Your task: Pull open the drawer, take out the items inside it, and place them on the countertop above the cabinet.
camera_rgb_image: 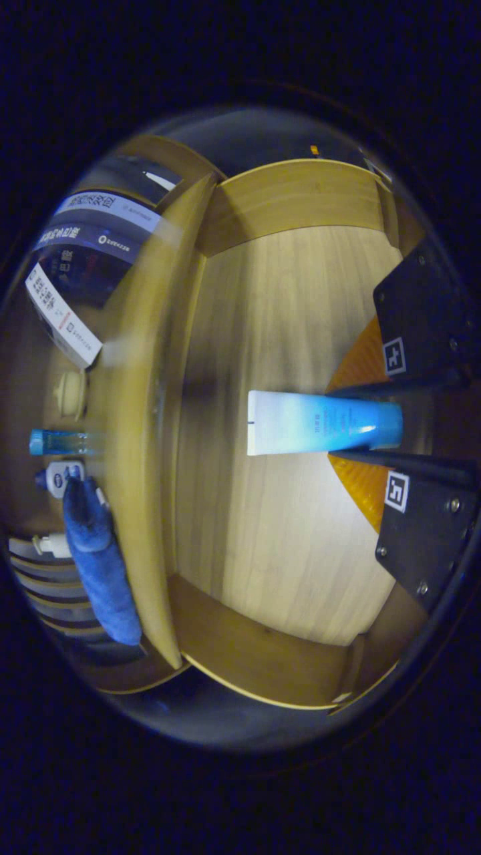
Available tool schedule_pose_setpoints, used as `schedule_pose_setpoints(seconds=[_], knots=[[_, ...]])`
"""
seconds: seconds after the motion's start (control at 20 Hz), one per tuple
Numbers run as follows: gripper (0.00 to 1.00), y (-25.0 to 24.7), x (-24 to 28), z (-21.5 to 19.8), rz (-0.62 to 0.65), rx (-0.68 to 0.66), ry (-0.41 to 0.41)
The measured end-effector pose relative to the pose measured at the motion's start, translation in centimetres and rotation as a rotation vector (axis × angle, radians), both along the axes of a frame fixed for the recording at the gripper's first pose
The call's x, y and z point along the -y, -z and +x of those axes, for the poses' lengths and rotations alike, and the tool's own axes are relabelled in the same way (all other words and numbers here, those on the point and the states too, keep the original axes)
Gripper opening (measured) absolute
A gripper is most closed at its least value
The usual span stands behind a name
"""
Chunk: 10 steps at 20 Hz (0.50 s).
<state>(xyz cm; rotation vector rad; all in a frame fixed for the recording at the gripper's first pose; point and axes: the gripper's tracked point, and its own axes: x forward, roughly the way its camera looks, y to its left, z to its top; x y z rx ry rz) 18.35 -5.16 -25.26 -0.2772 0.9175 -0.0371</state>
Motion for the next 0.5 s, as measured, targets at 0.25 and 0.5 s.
schedule_pose_setpoints(seconds=[0.25,0.5], knots=[[0.38,-5.9,-1.8,1.1,0.065,0.261,-0.059],[0.38,-13.8,-3.1,1.8,0.122,0.529,-0.096]])
